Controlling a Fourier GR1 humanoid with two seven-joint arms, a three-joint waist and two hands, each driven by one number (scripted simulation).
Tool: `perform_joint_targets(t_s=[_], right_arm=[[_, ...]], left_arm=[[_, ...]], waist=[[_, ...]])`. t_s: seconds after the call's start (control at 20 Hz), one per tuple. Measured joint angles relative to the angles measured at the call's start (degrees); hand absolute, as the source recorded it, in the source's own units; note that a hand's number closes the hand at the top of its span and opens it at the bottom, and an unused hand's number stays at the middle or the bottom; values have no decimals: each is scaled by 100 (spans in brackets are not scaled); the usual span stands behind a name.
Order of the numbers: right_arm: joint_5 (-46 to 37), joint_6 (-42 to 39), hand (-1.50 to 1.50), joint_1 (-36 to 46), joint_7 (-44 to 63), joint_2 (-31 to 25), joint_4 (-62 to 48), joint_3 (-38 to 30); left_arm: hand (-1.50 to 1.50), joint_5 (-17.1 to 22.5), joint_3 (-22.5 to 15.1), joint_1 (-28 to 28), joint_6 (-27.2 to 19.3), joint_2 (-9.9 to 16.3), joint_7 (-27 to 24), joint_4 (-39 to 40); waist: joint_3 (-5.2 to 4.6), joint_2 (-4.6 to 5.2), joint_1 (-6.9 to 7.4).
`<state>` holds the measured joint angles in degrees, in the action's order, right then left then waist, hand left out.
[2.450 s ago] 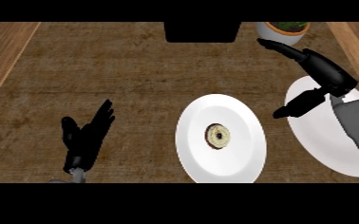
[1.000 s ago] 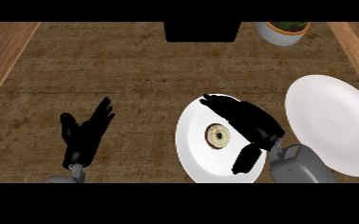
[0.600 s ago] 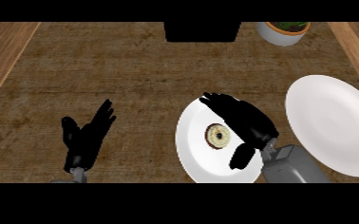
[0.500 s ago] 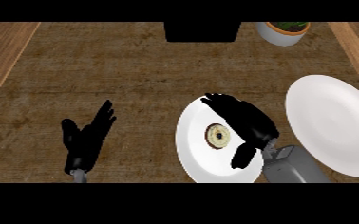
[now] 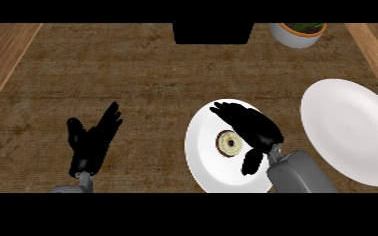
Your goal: Pick the cupcake from the plate and place it in the plate
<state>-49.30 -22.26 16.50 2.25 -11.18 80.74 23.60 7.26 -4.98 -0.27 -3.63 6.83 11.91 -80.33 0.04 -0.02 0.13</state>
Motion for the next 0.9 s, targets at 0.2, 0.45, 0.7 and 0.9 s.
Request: perform_joint_targets(t_s=[0.2,0.45,0.7,0.9], right_arm=[[-384,55,150,130,-183,99,-287,255],[-827,370,150,152,-512,196,-452,248],[-1088,623,150,368,-80,532,-731,-184],[-1214,1248,150,404,1588,891,-968,-1157]], left_arm=[[0,-34,-6,55,1,-30,88,-119],[0,-93,87,14,98,-40,16,-20],[0,-123,123,50,126,-66,73,-74],[0,-111,161,103,86,-70,61,-125]], waist=[[-2,2,13],[-6,-16,8],[-7,-4,17],[-6,9,-108]])
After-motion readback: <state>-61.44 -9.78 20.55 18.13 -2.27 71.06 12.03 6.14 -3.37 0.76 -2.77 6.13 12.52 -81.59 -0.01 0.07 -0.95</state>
